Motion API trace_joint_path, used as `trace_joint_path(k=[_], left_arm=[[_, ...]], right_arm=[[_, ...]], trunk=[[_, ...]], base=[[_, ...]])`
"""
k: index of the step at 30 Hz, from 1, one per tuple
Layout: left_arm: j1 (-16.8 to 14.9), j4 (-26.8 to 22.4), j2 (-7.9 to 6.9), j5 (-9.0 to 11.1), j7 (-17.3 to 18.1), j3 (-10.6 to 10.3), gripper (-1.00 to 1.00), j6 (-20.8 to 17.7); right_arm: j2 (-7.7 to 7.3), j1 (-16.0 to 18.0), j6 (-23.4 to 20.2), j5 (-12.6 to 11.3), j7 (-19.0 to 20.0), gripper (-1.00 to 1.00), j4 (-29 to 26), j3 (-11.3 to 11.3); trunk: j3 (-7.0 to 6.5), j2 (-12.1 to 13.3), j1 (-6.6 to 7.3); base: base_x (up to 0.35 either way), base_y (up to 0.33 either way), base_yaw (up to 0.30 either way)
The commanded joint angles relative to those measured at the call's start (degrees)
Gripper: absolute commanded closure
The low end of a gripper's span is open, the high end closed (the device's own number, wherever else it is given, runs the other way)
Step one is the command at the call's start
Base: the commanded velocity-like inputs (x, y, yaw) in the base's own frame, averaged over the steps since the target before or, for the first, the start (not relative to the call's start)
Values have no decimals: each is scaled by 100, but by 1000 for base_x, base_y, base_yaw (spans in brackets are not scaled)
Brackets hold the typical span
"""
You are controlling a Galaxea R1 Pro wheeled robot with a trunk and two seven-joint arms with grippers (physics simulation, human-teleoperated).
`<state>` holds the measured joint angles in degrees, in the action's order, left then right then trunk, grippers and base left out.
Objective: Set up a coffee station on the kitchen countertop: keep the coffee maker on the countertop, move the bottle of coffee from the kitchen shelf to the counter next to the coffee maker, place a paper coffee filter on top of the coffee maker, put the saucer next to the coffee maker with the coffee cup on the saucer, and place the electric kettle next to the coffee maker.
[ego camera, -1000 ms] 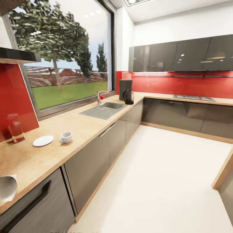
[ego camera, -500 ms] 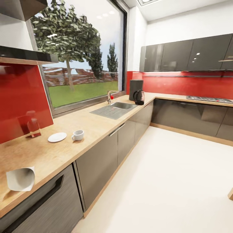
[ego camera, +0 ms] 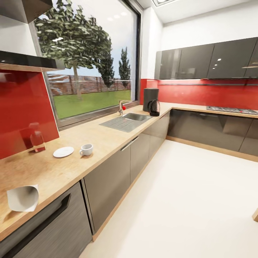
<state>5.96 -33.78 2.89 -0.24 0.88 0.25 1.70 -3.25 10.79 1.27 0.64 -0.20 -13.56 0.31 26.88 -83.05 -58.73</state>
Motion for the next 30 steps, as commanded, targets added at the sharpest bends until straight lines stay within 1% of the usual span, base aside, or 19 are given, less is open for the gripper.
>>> trace_joint_path(k=[1, 2, 4, 6, 8, 9, 12, 13, 16, 17, 19, 21, 25, 30], left_arm=[[1, -36, -4, 11, 9, -1, -100, 53], [1, -283, -9, 10, 11, 5, -100, 279], [1, -691, -15, 6, 13, 10, -100, 535], [1, -1394, -21, 2, 16, 12, -100, 804], [1, -1717, -20, 4, 17, 12, -100, 871], [1, -2090, -22, 5, 20, 13, -100, 911], [12, -2778, -27, 2, 23, 16, -100, 932], [45, -3255, -30, 0, 25, 17, -100, 865], [116, -3931, -32, 6, 26, 18, -100, 580], [165, -4341, -33, 13, 23, 18, -100, 330], [211, -4708, -33, 17, 21, 19, -100, 98], [258, -5190, -34, 21, 17, 19, -100, -174], [283, -5486, -34, 23, -11, 19, -100, -305], [289, -5621, -34, 25, -27, 32, -100, -313]], right_arm=[[0, 2, 18, 6, -5, -100, 2, 4], [-2, 2, 20, 6, -5, -100, 4, 1], [-1, 2, 21, 7, -6, -100, 7, -1], [-1, 2, 22, 7, -6, -100, 9, -3], [0, 2, 22, 8, -6, -100, 10, -3], [0, 2, 22, 8, -6, -100, 10, -4], [0, 2, 23, 8, -6, -100, 11, -4], [0, 2, 23, 8, -6, -100, 11, -4], [0, 2, 23, 8, -6, -100, 11, -4], [0, 2, 23, 10, -6, -100, 11, -4], [0, 2, 23, 8, -6, -100, 11, -4], [0, 2, 23, 12, -6, -100, 11, -4], [0, 2, 23, 15, -6, -100, 11, -4], [0, 2, 23, 14, -6, -100, 11, 0]], trunk=[[5, -3, 0], [5, -3, 0], [5, -3, 0], [5, -3, 0], [5, -3, 0], [5, -3, 0], [5, -3, 0], [5, -3, 0], [5, -3, 0], [5, -3, 0], [5, -3, 0], [5, -3, 0], [5, -3, 0], [5, -3, 0]], base=[[0, 0, 0], [0, 0, 0], [0, 0, 0], [0, 0, 0], [0, 0, 0], [0, 0, 0], [0, 0, 0], [0, 0, 0], [0, 0, 0], [0, 0, 0], [0, 0, 0], [0, 0, 0], [0, 0, 0], [0, 0, 0]])
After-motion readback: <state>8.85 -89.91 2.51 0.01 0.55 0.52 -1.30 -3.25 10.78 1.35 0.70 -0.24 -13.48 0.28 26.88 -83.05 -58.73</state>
